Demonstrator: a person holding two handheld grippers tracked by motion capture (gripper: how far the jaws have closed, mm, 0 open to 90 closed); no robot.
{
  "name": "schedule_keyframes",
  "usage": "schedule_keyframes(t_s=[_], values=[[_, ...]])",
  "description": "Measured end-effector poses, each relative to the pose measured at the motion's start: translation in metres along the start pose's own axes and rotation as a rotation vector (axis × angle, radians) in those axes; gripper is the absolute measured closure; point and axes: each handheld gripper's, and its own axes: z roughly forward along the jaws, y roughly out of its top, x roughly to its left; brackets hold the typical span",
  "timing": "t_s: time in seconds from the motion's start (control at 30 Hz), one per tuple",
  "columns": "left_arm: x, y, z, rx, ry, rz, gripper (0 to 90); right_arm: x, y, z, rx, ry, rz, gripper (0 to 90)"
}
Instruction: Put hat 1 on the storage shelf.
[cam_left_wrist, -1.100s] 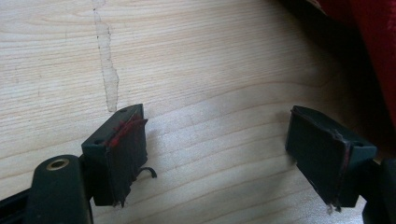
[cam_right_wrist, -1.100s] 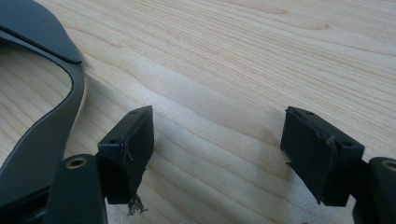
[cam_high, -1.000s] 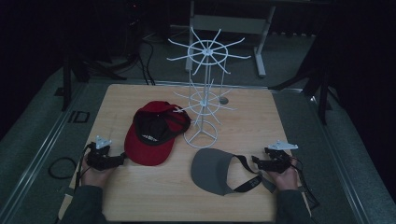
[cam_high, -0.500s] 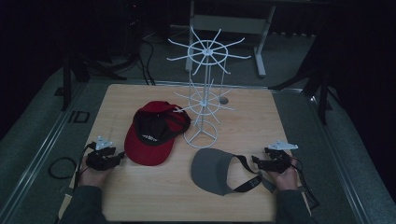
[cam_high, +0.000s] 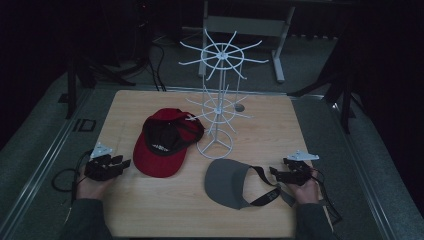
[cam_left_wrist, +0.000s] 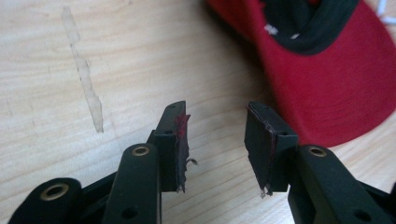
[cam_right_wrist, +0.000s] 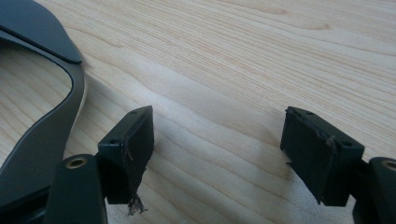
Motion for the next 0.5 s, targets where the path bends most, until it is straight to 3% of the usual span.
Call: schedule_keyframes(t_s=[0.17,0.5], values=[[0.004,0.007,-0.012,-0.041,-0.025,-0.029,59.8,0.0,0.0,0.0,0.0,0.0,0.0,25.8],[-0.001,0.022,-0.017,-0.027,-0.087,-0.005,61.4,0.0,0.0,0.0,0.0,0.001,0.002,25.8]])
